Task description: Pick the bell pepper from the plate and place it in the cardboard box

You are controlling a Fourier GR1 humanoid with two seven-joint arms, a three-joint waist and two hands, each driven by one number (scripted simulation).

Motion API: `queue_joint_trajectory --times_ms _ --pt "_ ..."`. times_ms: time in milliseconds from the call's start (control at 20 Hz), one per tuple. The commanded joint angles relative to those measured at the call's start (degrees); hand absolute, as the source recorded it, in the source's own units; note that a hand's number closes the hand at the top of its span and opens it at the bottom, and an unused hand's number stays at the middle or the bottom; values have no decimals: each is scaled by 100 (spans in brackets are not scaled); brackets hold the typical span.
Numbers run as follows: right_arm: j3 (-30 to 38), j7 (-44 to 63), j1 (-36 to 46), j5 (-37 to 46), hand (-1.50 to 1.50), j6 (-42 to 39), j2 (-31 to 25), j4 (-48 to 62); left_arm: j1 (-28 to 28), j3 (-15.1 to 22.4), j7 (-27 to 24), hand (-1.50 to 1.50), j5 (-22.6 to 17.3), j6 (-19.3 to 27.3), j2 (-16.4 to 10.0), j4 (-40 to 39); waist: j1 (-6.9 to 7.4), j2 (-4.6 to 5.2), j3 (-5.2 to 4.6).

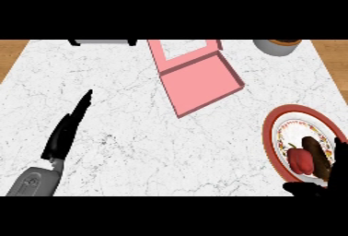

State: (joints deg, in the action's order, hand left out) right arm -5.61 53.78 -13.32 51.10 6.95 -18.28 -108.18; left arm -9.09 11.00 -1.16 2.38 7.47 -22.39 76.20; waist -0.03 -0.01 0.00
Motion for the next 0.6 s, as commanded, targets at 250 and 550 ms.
queue_joint_trajectory --times_ms 250,550 --pt "325 -611 -75 1 -150 30 394 462 6 -397 -270 0 425 -275 401 -314 -15 -1 0" --pt "374 -751 624 85 -150 37 651 1161 -354 -506 78 0 688 -367 550 -341 -15 3 0"
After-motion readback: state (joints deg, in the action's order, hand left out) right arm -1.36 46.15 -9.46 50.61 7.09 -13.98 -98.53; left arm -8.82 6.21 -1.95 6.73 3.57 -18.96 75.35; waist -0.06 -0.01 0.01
